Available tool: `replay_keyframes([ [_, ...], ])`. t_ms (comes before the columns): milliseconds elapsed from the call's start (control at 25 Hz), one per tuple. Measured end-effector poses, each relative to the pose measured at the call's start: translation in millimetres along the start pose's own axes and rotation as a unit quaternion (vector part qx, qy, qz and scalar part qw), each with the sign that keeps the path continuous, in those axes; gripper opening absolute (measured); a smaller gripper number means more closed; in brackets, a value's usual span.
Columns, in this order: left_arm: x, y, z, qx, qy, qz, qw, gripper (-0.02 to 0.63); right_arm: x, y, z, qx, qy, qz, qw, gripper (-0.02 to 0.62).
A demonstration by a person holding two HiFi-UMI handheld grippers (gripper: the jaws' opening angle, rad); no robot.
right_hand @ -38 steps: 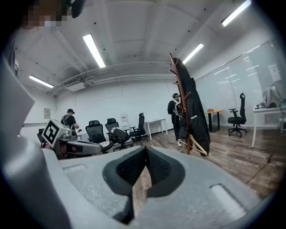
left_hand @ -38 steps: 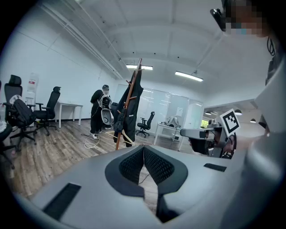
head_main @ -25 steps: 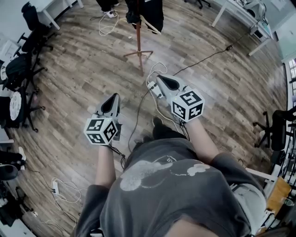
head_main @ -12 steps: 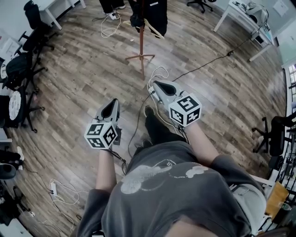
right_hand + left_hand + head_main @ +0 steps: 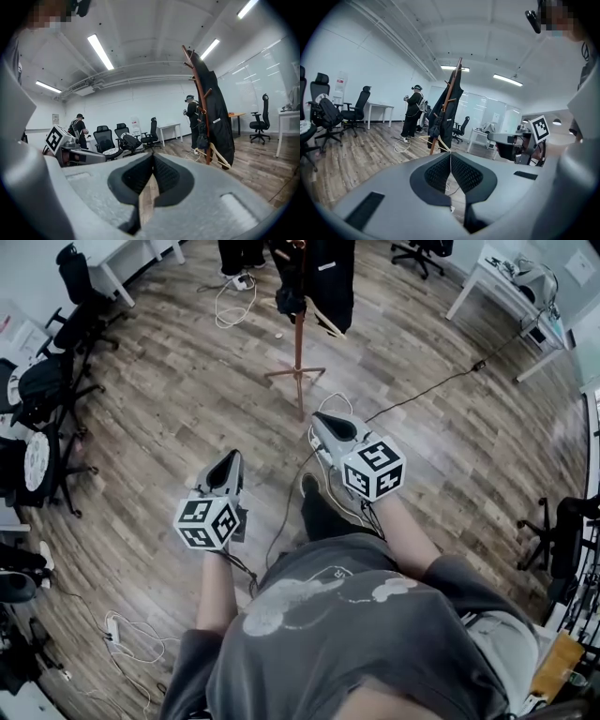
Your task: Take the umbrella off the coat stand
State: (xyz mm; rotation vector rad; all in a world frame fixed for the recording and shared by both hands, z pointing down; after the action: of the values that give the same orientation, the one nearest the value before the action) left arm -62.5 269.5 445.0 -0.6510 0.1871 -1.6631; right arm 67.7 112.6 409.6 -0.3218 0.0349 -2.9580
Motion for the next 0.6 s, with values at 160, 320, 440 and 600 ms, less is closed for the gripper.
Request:
replay_keyframes([
  [160, 37, -10, -25, 0.01, 0.0, 0.007, 0.9999, 0.009, 29, 39, -4, 0.014, 0.004, 0.008, 1.0, -0.002],
  [320, 77, -23, -51, 0.017, -0.002, 0.007, 0.9998, 0.009, 61, 82, -9, 0.024, 0.007, 0.019, 1.0, -0.002],
  [440, 105, -32, -68, 0.018, -0.003, 0.005, 0.9998, 0.009, 82, 112, -13, 0.03, 0.006, 0.022, 0.999, -0.002],
  [600, 137, -41, -86, 0.016, -0.006, 0.003, 0.9998, 0.009, 104, 145, -17, 0.036, 0.006, 0.025, 0.999, -0.002],
])
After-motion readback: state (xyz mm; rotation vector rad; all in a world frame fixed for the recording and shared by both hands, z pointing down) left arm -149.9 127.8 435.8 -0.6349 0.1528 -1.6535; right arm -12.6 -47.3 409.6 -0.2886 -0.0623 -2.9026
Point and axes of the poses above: the fingertips, and each gripper's own axes: x forward along the fingers, y to its right, z out of its underside, the point moved 3 cm from there along -x, backward along the fingers, and after that the axes turned 12 degrees about -x, right-handed, at the moved point
